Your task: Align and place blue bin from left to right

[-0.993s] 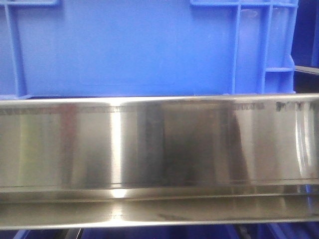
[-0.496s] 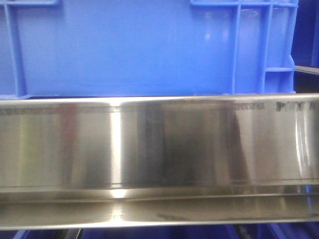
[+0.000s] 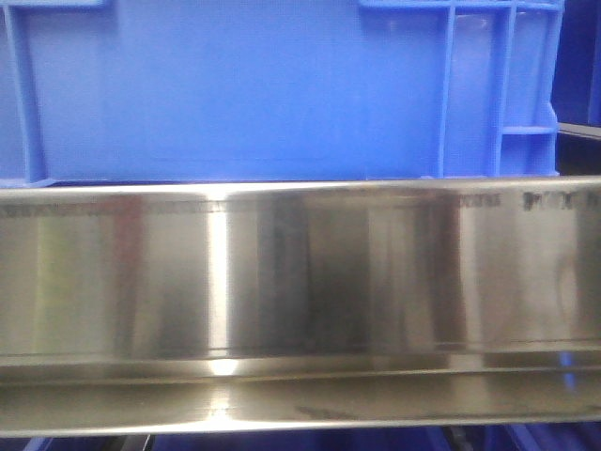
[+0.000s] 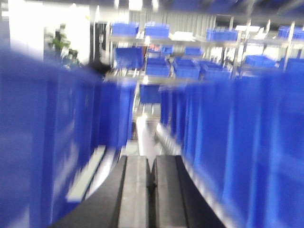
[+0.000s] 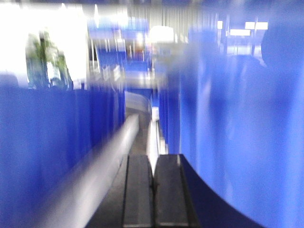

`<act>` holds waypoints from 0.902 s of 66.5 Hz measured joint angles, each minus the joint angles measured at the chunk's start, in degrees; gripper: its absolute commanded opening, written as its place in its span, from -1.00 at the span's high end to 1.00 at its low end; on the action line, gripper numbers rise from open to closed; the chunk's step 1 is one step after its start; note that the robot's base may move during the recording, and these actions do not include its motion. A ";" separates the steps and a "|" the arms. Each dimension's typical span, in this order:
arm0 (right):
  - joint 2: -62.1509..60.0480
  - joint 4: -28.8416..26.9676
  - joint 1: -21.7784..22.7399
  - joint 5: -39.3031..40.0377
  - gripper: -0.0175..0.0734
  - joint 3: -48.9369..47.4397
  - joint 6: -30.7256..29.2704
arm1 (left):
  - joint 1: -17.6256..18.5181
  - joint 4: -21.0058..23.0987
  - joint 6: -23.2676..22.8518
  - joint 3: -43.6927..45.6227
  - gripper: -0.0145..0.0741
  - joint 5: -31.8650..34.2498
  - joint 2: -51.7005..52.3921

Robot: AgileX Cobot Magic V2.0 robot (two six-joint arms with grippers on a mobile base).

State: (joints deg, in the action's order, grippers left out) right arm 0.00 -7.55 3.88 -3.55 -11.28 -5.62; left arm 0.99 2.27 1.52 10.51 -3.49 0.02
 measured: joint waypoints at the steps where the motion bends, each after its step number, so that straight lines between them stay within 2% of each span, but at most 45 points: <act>1: 0.08 0.00 0.00 -1.29 0.97 -1.95 0.00 | 0.00 0.00 0.00 1.19 0.66 -0.95 0.00; 8: 2.00 -0.10 0.00 -8.31 0.96 -12.12 0.00 | 0.00 0.00 0.00 9.99 0.38 -7.52 -1.16; 14: 5.37 -0.49 0.00 -13.52 0.80 -19.77 0.00 | 0.00 0.00 0.00 18.05 0.17 -13.49 -4.24; 18: 8.60 -1.20 0.00 -16.95 0.52 -25.19 0.00 | 0.00 0.00 0.00 23.70 0.06 -17.58 -7.53; 26: 13.94 -2.27 0.00 -20.75 -0.25 -32.31 0.00 | 0.00 -0.11 0.00 32.09 -0.14 -23.01 -14.29; 27: 14.50 -2.27 0.00 -21.00 -0.29 -32.89 0.00 | 0.00 -0.11 0.00 32.89 -0.16 -23.47 -15.06; 30: 16.51 -2.47 0.00 -21.56 -0.63 -34.67 0.00 | 0.00 -0.11 0.00 35.55 -0.29 -24.88 -18.08; 37: 20.02 -2.47 0.00 -22.87 -0.64 -36.11 0.00 | 0.00 -0.59 0.00 39.44 -0.63 -26.33 -24.23; 40: 21.20 -2.47 0.00 -23.25 -0.64 -36.11 0.00 | 0.00 -0.72 0.00 40.38 -0.71 -26.88 -26.40; 50: 25.25 -2.67 -0.04 -24.93 -0.64 -37.64 -0.80 | 1.39 -0.97 0.00 42.89 -0.71 -28.92 -31.87; 60: 30.84 -7.69 -1.76 -28.28 -0.64 -42.70 -7.90 | 8.31 -1.54 0.11 45.27 -0.70 -29.34 -35.53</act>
State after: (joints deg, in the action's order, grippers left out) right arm 30.84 -15.23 2.12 -31.83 -53.98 -13.51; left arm 9.30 0.73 1.62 55.78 -32.83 -35.51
